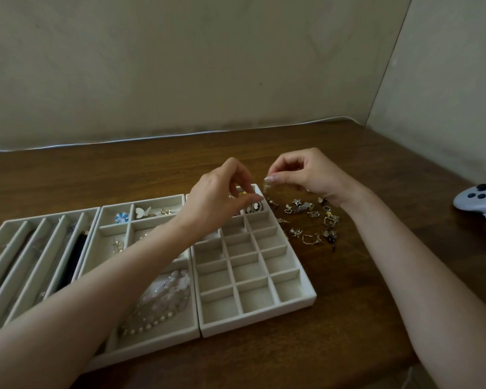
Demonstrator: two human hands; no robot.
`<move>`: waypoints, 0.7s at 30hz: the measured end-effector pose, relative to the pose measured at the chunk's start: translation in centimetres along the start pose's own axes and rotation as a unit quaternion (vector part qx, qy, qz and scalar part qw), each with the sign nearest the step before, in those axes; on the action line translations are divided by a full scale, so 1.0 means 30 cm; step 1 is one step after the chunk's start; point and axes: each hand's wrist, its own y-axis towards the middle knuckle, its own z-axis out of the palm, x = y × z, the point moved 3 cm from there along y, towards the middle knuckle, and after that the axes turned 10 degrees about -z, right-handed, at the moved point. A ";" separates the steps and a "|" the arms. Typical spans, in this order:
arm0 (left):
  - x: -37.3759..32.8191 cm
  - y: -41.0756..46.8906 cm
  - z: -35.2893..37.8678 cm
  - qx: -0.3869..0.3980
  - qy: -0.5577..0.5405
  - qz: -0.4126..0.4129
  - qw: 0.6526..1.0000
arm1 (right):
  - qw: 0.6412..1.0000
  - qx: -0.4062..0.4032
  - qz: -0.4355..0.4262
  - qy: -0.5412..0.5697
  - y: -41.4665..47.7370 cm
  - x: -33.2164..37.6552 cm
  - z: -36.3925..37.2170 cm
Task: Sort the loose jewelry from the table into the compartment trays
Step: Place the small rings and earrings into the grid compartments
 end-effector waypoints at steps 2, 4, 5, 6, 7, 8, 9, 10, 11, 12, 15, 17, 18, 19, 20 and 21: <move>-0.007 -0.003 0.009 0.014 -0.046 -0.021 0.999 | 1.000 0.013 -0.021 0.013 0.004 0.017 0.033; -0.004 -0.003 0.011 0.011 -0.071 -0.033 0.997 | 0.999 0.014 -0.029 0.020 0.007 0.024 0.053; -0.001 -0.001 0.009 0.011 -0.081 -0.040 0.996 | 0.999 0.011 -0.030 0.018 0.010 0.022 0.055; 0.003 0.001 0.005 0.015 -0.086 -0.048 0.995 | 0.999 0.006 -0.031 0.010 0.012 0.018 0.055; 0.006 0.002 0.001 0.019 -0.086 -0.055 0.995 | 1.000 0.002 -0.029 -0.007 0.014 0.010 0.050; 0.008 0.005 -0.003 0.022 -0.080 -0.060 0.995 | 0.999 0.001 -0.021 -0.040 0.016 -0.002 0.042; 0.011 0.008 -0.008 0.022 -0.070 -0.062 0.995 | 0.996 0.007 -0.008 -0.087 0.017 -0.017 0.032; 0.012 0.010 -0.014 0.021 -0.059 -0.063 0.996 | 0.990 0.022 0.011 -0.137 0.015 -0.032 0.021; 0.015 0.012 -0.019 0.020 -0.049 -0.063 0.997 | 0.982 0.041 0.032 -0.180 0.011 -0.047 0.010; 0.017 0.013 -0.024 0.018 -0.039 -0.062 0.997 | 0.975 0.057 0.052 -0.209 0.006 -0.060 0.001; 0.023 0.020 -0.046 0.013 -0.008 -0.066 0.998 | 0.961 0.083 0.095 -0.247 -0.004 -0.083 -0.020; 0.027 0.025 -0.067 0.006 0.026 -0.070 0.997 | 0.957 0.092 0.112 -0.251 -0.006 -0.086 -0.024; 0.030 0.030 -0.078 0.006 0.043 -0.075 0.996 | 0.955 0.100 0.117 -0.253 -0.006 -0.086 -0.022; 0.035 0.035 -0.089 0.009 0.060 -0.082 0.995 | 0.952 0.108 0.121 -0.258 -0.005 -0.086 -0.019; 0.040 0.041 -0.100 0.016 0.077 -0.089 0.993 | 0.949 0.116 0.124 -0.266 -0.004 -0.088 -0.015; 0.047 0.045 -0.109 0.028 0.097 -0.099 0.990 | 0.945 0.121 0.127 -0.275 -0.003 -0.090 -0.011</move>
